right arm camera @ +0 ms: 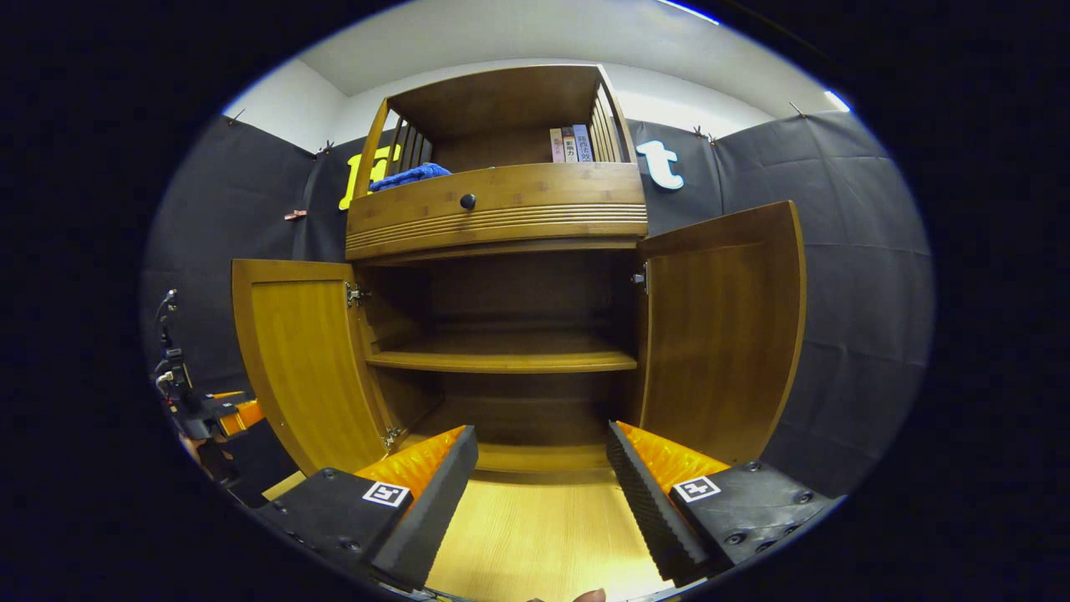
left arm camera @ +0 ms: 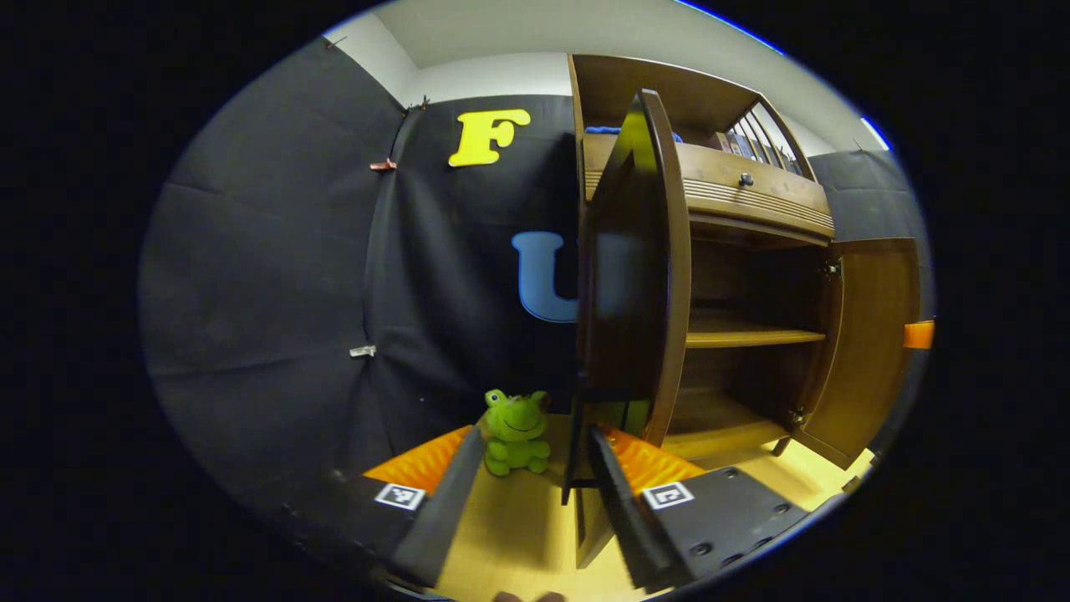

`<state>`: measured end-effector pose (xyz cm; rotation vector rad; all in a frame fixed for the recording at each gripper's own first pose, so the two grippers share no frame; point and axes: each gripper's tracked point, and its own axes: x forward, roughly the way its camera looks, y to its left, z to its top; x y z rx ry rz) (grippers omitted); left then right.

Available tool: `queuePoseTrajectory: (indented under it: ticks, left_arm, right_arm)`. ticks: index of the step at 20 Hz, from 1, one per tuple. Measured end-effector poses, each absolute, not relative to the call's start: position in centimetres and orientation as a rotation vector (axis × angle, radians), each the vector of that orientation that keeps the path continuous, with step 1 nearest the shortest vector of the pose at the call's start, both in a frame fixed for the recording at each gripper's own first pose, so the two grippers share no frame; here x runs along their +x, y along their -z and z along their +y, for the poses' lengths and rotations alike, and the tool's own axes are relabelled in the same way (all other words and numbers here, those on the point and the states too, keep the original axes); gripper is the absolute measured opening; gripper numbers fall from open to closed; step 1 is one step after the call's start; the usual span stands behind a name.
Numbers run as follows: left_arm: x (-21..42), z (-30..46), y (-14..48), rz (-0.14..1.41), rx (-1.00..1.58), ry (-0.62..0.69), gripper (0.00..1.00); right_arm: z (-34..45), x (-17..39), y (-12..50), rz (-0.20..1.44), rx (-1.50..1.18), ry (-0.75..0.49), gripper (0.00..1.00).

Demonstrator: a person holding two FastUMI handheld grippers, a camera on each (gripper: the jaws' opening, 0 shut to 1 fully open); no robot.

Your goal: Open the right door of the double-door shoe cabinet with the right hand, and open the left door with the left hand.

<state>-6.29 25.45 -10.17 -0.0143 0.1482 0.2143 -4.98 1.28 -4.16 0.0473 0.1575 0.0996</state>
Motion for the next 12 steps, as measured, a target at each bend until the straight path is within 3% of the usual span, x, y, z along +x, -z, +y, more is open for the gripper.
queuePoseTrajectory:
  ticks: [1, 8, 10, 11, 12]
  left_arm:
    - [-7.2, 25.2, 9.6, 0.138, -0.004, -0.221, 0.98]
    - [-9.0, 19.7, 7.7, 0.126, -0.013, -0.212, 0.96]
    - [-8.8, 16.9, 7.1, 0.118, -0.006, -0.185, 0.96]
    - [-8.5, 15.5, 6.8, 0.114, -0.005, -0.168, 0.94]
    - [-8.3, 14.2, 6.5, 0.108, -0.006, -0.155, 0.94]
  right_arm:
    - [1.1, -4.8, 4.2, 0.158, 0.050, -0.104, 0.98]
    - [-0.8, -4.0, 3.8, 0.145, 0.056, -0.134, 0.98]
    - [-1.4, -3.7, 3.7, 0.145, 0.063, -0.136, 0.94]
    - [-1.5, -3.1, 3.9, 0.143, 0.063, -0.138, 0.99]
    - [-1.8, -2.9, 3.7, 0.139, 0.060, -0.139, 0.94]
